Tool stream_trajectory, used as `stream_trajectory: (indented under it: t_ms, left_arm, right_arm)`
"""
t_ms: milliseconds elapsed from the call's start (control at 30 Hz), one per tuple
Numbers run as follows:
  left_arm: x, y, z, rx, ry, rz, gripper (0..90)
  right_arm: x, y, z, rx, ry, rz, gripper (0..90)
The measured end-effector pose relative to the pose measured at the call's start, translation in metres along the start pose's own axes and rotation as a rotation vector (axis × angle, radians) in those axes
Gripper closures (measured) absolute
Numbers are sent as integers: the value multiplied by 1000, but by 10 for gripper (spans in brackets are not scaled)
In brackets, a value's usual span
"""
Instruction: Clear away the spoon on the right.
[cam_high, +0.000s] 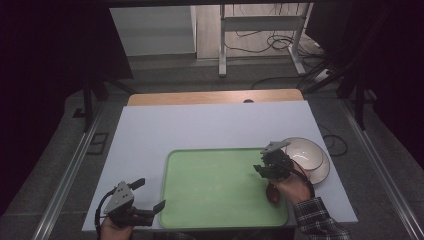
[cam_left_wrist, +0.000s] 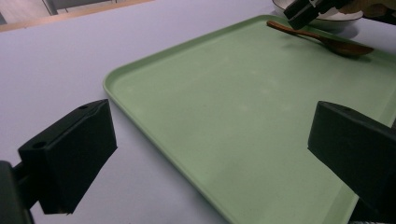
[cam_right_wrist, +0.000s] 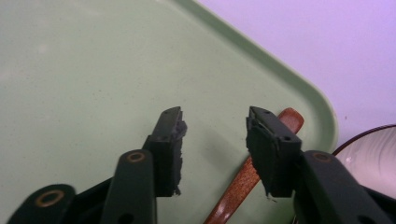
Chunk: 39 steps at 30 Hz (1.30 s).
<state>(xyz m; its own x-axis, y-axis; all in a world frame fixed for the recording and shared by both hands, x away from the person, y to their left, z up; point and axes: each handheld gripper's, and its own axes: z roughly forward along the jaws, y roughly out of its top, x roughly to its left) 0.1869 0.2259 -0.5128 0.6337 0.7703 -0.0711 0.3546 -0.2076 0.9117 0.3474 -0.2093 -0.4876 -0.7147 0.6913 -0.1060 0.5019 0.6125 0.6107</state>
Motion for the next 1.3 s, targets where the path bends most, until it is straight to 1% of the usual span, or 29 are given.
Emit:
stream_trajectory:
  t_ms: [167, 233, 267, 333, 367, 433, 500, 567, 633, 700, 733, 800, 833, 900, 933, 967, 1200, 1300]
  left_arm:
    - [0, 0, 0, 0, 0, 0, 9]
    - [0, 0, 0, -1, 0, 0, 9]
    - [0, 0, 0, -1, 0, 0, 9]
    - [0, 0, 0, 0, 0, 1, 9]
    - [0, 0, 0, 0, 0, 2, 9]
    - [0, 0, 0, 1, 0, 2, 9]
    - [0, 0, 0, 1, 0, 2, 9]
    - [0, 0, 0, 1, 0, 2, 9]
    - [0, 0, 0, 1, -2, 1, 9]
    - [0, 0, 0, 1, -1, 2, 9]
    - [0, 0, 0, 1, -1, 2, 9]
    - [0, 0, 0, 1, -1, 3, 9]
    - [0, 0, 0, 0, 0, 3, 9]
    - [0, 0, -1, 0, 0, 3, 9]
    - [0, 0, -1, 0, 0, 3, 9]
    - [0, 0, -1, 0, 0, 3, 9]
    - [0, 0, -1, 0, 1, 3, 9]
    - [0, 0, -1, 0, 1, 3, 9]
  right_arm:
    - [2, 0, -2, -16, 2, 0, 471]
    - [2, 0, -3, -19, 2, 1, 458]
    - [2, -1, -4, -29, 3, 7, 425]
    - [2, -1, -5, -32, 4, 9, 416]
    - [2, -2, -7, -42, 6, 16, 389]
    - [2, -4, -9, -51, 0, 17, 364]
    - [1, -6, -11, -62, 2, 29, 339]
    - [1, -7, -12, -64, 0, 31, 325]
    - [0, -9, -14, -61, -2, 29, 283]
    - [0, -10, -15, -65, -3, 32, 269]
    - [0, -11, -16, -67, -9, 30, 237]
    - [0, -11, -17, -68, -7, 31, 227]
    - [1, -13, -19, -77, -8, 40, 193]
    - [1, -14, -21, -85, -1, 45, 164]
    - [1, -14, -21, -85, -1, 45, 164]
    - [1, -15, -23, -92, 3, 46, 140]
    - [3, -19, -31, -124, 33, 54, 114]
    - [4, -22, -34, -134, 37, 47, 110]
